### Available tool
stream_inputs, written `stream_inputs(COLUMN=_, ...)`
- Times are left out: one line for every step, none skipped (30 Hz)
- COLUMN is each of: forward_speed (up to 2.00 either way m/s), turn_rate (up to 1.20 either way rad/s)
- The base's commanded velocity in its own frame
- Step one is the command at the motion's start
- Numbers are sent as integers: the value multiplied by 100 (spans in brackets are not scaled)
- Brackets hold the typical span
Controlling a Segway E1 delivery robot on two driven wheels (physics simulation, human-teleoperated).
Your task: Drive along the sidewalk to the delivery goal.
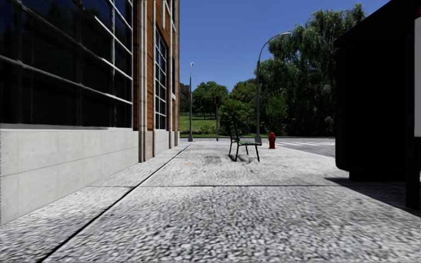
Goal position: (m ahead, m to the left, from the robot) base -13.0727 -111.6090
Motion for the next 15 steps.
stream_inputs(forward_speed=200, turn_rate=0)
stream_inputs(forward_speed=200, turn_rate=0)
stream_inputs(forward_speed=200, turn_rate=0)
stream_inputs(forward_speed=200, turn_rate=0)
stream_inputs(forward_speed=200, turn_rate=0)
stream_inputs(forward_speed=200, turn_rate=0)
stream_inputs(forward_speed=200, turn_rate=0)
stream_inputs(forward_speed=200, turn_rate=0)
stream_inputs(forward_speed=200, turn_rate=0)
stream_inputs(forward_speed=200, turn_rate=0)
stream_inputs(forward_speed=200, turn_rate=0)
stream_inputs(forward_speed=200, turn_rate=0)
stream_inputs(forward_speed=200, turn_rate=0)
stream_inputs(forward_speed=200, turn_rate=0)
stream_inputs(forward_speed=200, turn_rate=0)
